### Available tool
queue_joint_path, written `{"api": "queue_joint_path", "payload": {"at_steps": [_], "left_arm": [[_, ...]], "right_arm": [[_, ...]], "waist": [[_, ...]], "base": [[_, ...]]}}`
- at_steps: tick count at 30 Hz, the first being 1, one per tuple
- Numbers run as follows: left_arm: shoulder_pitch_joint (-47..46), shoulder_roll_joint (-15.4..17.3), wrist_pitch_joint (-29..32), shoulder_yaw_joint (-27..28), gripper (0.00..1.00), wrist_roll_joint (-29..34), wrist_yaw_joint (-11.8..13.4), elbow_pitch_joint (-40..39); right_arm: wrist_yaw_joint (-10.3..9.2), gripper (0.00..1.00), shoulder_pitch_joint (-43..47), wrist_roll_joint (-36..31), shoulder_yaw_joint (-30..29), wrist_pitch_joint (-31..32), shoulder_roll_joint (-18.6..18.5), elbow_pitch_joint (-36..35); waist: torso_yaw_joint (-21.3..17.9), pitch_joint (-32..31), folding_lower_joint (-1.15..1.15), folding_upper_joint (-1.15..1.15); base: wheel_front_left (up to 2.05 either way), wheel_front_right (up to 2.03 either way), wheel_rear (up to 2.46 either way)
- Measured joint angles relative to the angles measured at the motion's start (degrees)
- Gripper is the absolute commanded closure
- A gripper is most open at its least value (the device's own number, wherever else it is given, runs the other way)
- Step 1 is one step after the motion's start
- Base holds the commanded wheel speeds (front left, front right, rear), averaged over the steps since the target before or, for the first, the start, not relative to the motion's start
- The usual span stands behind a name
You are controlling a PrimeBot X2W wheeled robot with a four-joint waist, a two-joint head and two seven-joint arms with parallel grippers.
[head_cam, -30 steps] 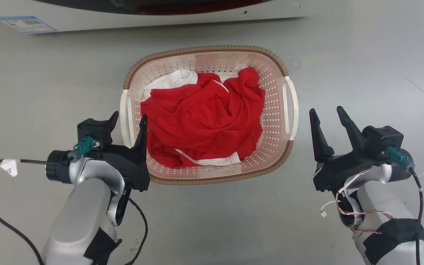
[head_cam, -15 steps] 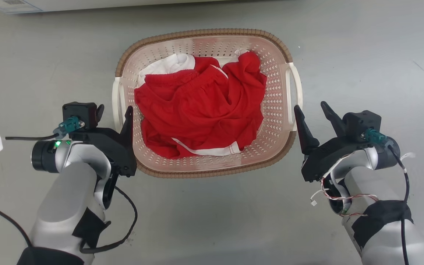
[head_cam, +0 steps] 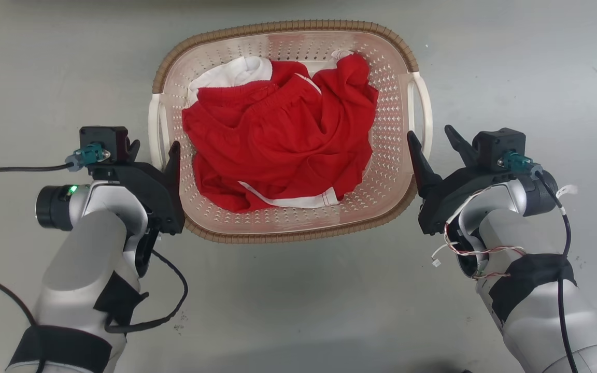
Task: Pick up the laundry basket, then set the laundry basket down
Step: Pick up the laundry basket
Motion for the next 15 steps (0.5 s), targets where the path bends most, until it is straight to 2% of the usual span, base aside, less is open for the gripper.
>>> {"api": "queue_joint_path", "payload": {"at_steps": [15], "left_arm": [[-3.83, -0.76, 1.23, 0.3, 0.0, -0.79, -0.67, 4.53]], "right_arm": [[0.0, 0.0, -2.57, 1.96, 2.19, -0.52, 0.13, 4.12]], "waist": [[0.05, 1.95, 0.0, 0.0]], "base": [[0.0, 0.0, 0.0]]}}
